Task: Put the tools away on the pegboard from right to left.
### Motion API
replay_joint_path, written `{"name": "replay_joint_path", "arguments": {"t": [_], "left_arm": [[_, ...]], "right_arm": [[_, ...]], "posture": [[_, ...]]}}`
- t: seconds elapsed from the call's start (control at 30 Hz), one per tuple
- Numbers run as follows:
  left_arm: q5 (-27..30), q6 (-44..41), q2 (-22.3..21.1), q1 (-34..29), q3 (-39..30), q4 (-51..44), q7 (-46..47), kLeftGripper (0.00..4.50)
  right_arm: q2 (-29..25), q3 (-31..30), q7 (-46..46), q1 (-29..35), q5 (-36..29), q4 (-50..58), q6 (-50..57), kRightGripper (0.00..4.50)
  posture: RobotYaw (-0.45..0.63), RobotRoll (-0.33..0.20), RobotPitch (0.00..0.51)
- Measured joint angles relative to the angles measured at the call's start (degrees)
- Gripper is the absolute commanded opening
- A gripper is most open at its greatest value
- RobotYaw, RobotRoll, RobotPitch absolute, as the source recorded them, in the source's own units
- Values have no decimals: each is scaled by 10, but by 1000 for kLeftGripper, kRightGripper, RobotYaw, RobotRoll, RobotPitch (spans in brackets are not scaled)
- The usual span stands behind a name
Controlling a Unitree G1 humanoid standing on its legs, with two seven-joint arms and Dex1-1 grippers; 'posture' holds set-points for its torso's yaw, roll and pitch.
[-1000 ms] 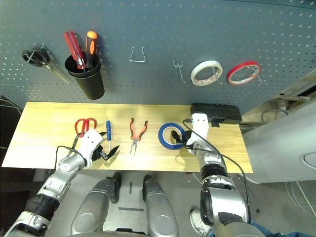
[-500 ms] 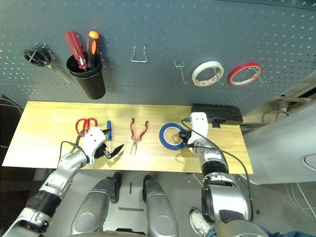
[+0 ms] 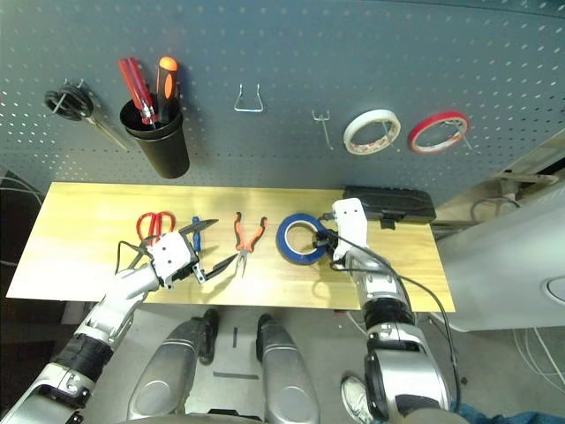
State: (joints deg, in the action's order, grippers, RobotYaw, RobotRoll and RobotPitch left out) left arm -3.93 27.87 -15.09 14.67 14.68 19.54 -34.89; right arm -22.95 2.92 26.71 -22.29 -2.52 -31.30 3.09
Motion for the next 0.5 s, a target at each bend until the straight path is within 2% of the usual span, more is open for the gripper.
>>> {"name": "replay_joint_path", "arguments": {"t": [0.17,0.5], "left_arm": [[1,1,6,13,0,-18,2,4500],[8,2,17,32,0,-49,15,4500]], "right_arm": [[-7,-3,6,15,8,60,-70,736],[-13,-4,2,6,24,88,-204,735]], "posture": [[25,0,233],[25,0,235]]}}
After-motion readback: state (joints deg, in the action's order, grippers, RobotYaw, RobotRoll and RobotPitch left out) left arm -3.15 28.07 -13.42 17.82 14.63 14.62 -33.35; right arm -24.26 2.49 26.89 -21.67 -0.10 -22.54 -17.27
